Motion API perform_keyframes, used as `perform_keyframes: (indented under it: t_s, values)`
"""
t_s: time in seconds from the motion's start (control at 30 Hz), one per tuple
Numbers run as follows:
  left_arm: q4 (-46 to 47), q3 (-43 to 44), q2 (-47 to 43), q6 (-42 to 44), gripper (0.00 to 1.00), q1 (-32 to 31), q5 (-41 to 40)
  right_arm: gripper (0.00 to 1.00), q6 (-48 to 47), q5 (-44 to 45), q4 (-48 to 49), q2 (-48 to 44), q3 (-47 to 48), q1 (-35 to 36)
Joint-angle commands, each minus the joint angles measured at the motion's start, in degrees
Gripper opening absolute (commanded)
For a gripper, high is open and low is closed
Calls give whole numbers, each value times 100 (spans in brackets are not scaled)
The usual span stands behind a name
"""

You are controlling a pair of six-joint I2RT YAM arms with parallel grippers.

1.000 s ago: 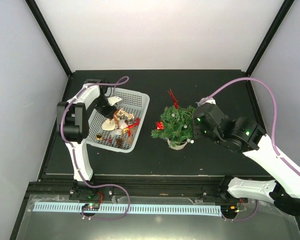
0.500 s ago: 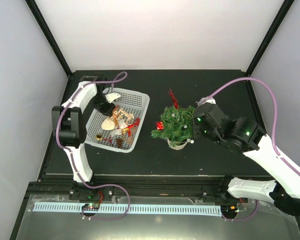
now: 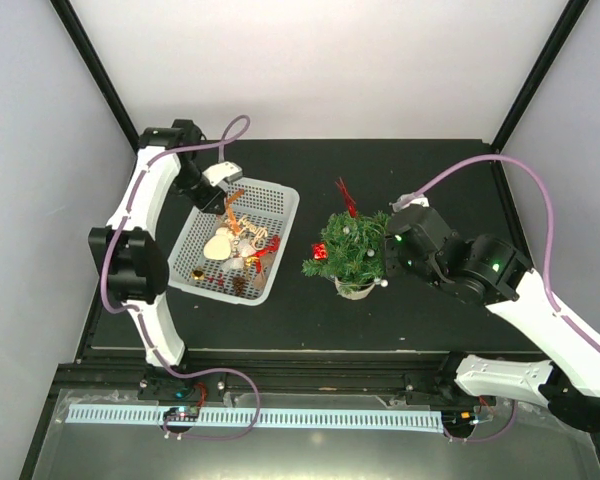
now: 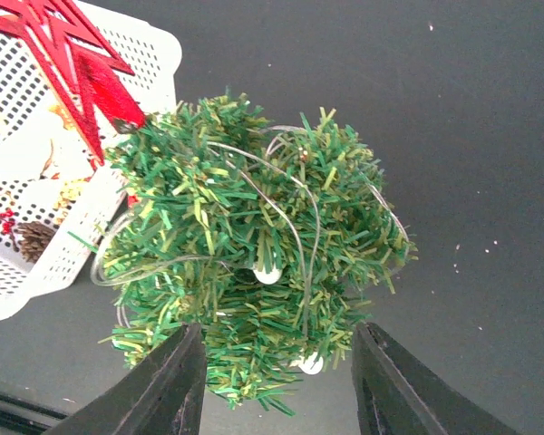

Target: Decorate the small christmas tree

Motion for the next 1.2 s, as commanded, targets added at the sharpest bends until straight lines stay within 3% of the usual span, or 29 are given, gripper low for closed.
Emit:
perform_keyframes:
  t_s: [0.0,0.2,0.43,0.67,0.97,1.17]
  values:
    - [-645,341,-357,384,2,28,873,46,-200,-119,310,-163,206,23]
    - [-647,609,-754,211,2,-114,1794,46,-453,-536,654,-272,387,28]
    - [-641,728,-1443,287,2,-798,2379,45,-694,-1466,1178,51,892,164]
    - [-583,684,-2177,625,2,-1242,2947,45,-990,-2429,1200,903,1890,333]
    - [-426,654,-2682,498,1,-1471,3294,48,-1149,-3521,1330,1864,2764,354]
    - [-333,500,-2913,393,2,-1624,3422,48,-1120,-3557,1630,2222,3059,354]
